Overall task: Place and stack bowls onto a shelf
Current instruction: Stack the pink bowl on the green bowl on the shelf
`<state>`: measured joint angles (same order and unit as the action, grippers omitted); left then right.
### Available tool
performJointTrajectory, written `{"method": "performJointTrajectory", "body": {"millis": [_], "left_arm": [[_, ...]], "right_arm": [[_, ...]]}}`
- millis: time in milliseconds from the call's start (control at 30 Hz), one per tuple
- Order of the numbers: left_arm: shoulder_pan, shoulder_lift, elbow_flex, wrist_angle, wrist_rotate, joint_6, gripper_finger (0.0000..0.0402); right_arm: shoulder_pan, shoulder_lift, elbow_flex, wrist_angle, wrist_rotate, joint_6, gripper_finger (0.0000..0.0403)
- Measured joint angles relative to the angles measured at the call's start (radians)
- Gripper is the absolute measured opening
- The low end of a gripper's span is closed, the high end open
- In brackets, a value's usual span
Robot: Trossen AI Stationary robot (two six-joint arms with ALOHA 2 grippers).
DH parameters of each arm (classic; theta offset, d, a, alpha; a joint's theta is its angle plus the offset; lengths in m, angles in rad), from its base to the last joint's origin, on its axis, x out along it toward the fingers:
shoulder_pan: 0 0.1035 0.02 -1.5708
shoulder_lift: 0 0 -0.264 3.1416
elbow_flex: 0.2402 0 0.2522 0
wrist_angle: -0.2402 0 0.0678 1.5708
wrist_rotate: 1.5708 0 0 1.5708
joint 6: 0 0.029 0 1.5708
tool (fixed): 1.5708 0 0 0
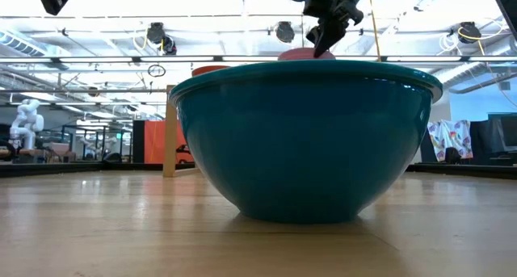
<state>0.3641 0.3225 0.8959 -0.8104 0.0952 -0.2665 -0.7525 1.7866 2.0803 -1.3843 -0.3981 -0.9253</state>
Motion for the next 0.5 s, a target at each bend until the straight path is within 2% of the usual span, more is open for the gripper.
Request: {"method": "performJointTrajectory", "body": {"millis": [300, 500], "left_arm": [[0.000, 0.000, 0.000, 0.000, 0.000, 0.001, 0.0062], [0.000, 0.000, 0.000, 0.000, 0.000, -0.002, 0.0062]], "right_arm": [[0.000, 0.000, -0.084, 0.000, -0.001, -0.030, 0.0000], [0.000, -0.002, -0.092, 0.032, 0.001, -0.031, 0.0000]]}}
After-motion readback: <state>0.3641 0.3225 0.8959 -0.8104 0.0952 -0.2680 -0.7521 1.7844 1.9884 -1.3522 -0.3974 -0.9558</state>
